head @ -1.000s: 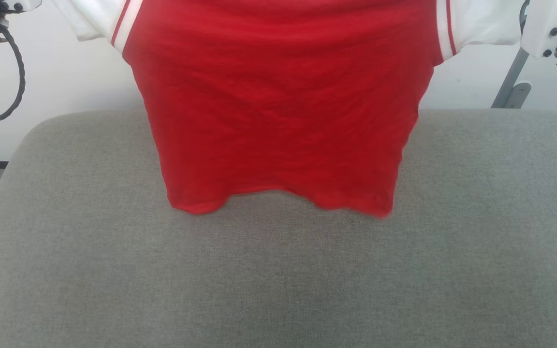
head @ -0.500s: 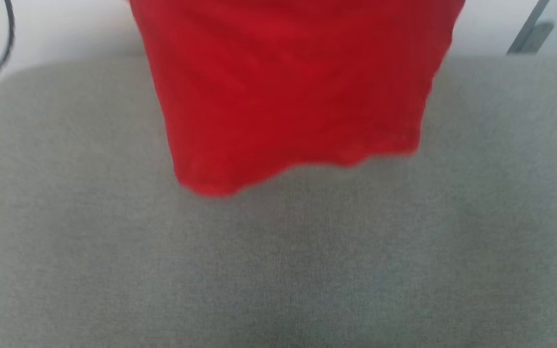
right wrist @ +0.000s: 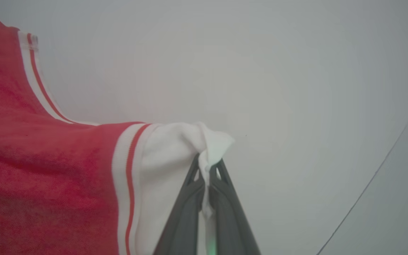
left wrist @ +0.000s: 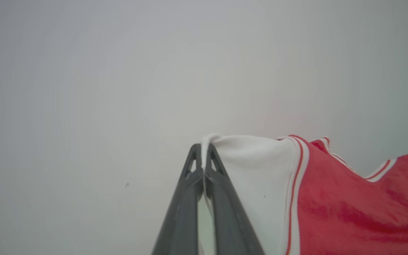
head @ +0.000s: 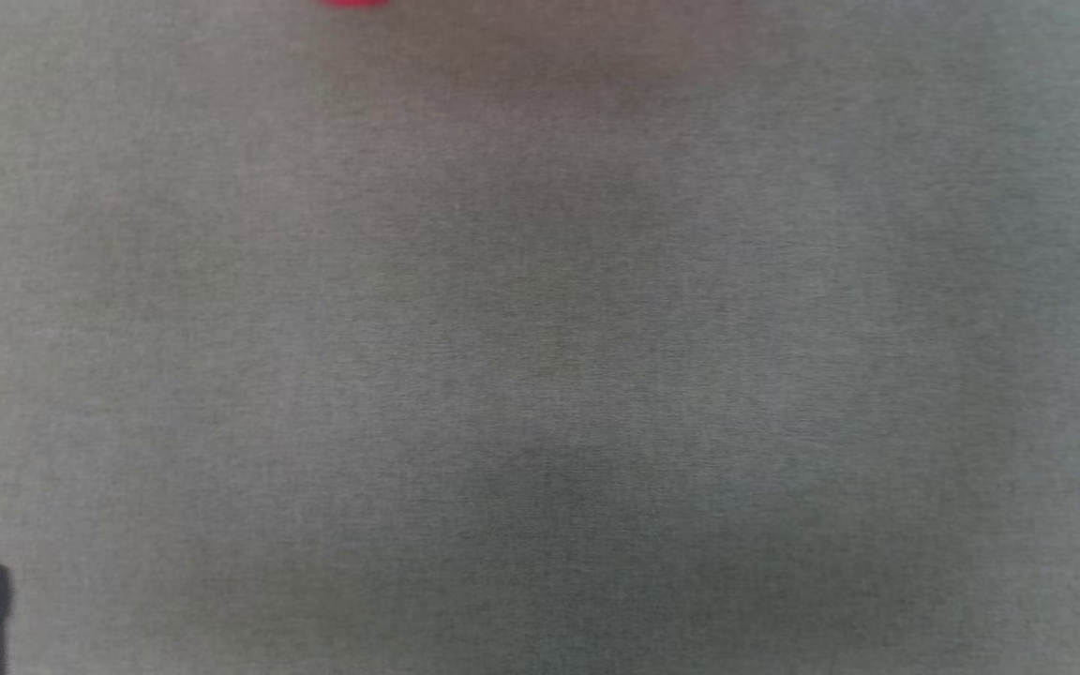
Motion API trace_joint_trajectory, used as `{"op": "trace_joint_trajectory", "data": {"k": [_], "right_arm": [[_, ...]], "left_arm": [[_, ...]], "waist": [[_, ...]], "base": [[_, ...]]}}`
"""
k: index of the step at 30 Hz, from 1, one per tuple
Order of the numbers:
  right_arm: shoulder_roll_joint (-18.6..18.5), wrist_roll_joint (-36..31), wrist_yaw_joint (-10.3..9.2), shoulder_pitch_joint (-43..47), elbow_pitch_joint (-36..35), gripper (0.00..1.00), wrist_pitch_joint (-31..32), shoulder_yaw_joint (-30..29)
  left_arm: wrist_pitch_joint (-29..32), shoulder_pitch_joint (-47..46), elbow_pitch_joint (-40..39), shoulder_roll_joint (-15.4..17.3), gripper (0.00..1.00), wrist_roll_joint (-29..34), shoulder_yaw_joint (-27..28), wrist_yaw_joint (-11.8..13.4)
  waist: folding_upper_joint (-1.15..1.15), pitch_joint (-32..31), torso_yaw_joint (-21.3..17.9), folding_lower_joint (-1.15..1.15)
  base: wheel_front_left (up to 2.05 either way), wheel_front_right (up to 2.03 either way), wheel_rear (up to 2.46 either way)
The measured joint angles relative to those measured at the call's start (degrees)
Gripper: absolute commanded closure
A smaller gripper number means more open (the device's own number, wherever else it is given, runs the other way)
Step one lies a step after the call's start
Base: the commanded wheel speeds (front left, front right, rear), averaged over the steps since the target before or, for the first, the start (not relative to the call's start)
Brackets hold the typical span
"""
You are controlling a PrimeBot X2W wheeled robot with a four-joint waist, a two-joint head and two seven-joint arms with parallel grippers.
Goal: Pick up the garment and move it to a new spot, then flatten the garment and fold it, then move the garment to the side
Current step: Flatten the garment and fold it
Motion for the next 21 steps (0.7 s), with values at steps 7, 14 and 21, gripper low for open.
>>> {"op": "trace_joint_trajectory", "data": {"k": [7, 14, 21], "right_arm": [[2.4, 0.6, 0.01, 3.6, 6.6, 1.0, 0.3, 2.0], [2.7, 9.1, 0.01, 14.0, 8.5, 1.0, 4.5, 8.2], [-2.0, 20.3, 0.01, 25.4, -0.4, 1.0, 10.5, 16.0]], "left_arm": [[-1.2, 5.6, 3.0, -1.0, 1.0, -1.7, -5.9, -0.3], [7.9, 18.6, 0.5, 1.1, 1.0, -12.0, -12.9, -0.4], [15.8, 31.6, -7.7, 6.5, 1.0, -20.0, -18.0, -0.4]], "waist": [[0.0, -0.4, 1.2, 0.0], [0.0, -4.0, 1.9, 0.0], [0.0, -8.1, 2.4, 0.0]], "base": [[0.0, 0.0, 0.0], [0.0, 0.0, 0.0], [0.0, 0.0, 0.0]]}}
